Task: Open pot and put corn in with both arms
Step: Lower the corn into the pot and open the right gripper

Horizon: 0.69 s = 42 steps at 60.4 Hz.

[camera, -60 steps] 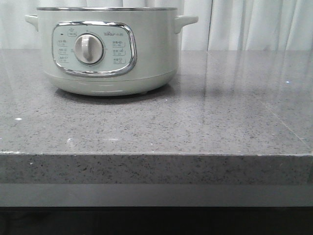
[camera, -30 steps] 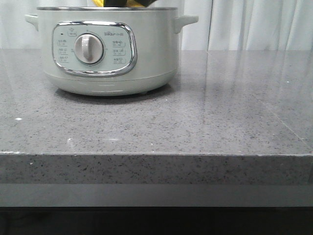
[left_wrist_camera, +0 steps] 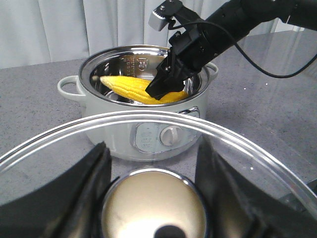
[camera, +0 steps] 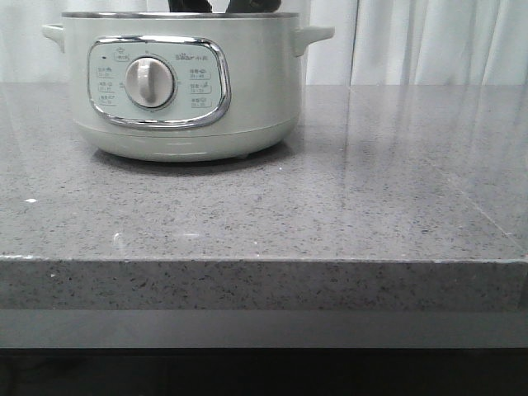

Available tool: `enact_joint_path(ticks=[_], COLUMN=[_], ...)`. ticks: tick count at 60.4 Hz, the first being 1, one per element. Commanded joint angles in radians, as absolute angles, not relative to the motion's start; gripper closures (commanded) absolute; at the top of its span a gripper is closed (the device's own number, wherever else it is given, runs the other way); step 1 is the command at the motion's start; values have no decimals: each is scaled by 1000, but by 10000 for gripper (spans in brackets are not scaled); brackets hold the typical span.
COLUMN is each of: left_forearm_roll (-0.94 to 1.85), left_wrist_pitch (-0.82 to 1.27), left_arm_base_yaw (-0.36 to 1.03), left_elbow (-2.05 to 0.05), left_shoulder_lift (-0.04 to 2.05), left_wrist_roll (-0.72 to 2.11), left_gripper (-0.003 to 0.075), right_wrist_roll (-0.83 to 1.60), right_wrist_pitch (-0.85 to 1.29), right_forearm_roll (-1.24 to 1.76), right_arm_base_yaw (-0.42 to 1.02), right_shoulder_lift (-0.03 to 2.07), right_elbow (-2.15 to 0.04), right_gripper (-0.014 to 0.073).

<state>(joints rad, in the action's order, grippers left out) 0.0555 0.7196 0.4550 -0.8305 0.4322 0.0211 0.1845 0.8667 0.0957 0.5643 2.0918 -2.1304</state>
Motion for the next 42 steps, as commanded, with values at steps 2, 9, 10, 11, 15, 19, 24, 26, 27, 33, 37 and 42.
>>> enact_joint_path(ticks=[2, 9, 10, 11, 15, 19, 24, 26, 27, 33, 37, 42], left_forearm_roll=[63, 63, 63, 63, 63, 63, 63, 63, 63, 63, 63, 63], left_wrist_pitch=[568, 568, 568, 568, 568, 568, 568, 568, 568, 568, 568, 568], left_arm_base_yaw=[458, 458, 458, 458, 458, 458, 458, 458, 458, 458, 458, 458], left_elbow=[-867, -867, -867, -867, -867, -867, -867, -867, -867, -867, -867, -867], left_shoulder_lift=[434, 434, 434, 434, 434, 434, 434, 434, 434, 434, 434, 434], left_wrist_roll=[14, 14, 14, 14, 14, 14, 14, 14, 14, 14, 14, 14], left_gripper=[514, 514, 514, 514, 514, 514, 514, 514, 514, 514, 514, 514], right_wrist_roll=[195, 186, 179, 174, 144, 108, 73, 65, 63, 58, 57, 57], right_wrist_pitch=[819, 824, 827, 831, 860, 899, 926, 935, 937, 926, 902, 858], right_forearm_roll=[100, 106, 107, 108, 109, 109, 109, 109, 109, 109, 115, 116], right_arm_base_yaw=[565, 565, 565, 565, 565, 565, 564, 564, 564, 565, 565, 565], right_shoulder_lift=[2015, 1986, 1980, 1972, 1945, 1910, 1864, 1842, 1837, 1749, 1683, 1588], right_elbow=[-2167, -2167, -2167, -2167, -2167, -2165, -2162, -2161, -2160, -2114, -2055, -1952], right_gripper=[32, 32, 32, 32, 32, 32, 32, 32, 32, 32, 32, 32])
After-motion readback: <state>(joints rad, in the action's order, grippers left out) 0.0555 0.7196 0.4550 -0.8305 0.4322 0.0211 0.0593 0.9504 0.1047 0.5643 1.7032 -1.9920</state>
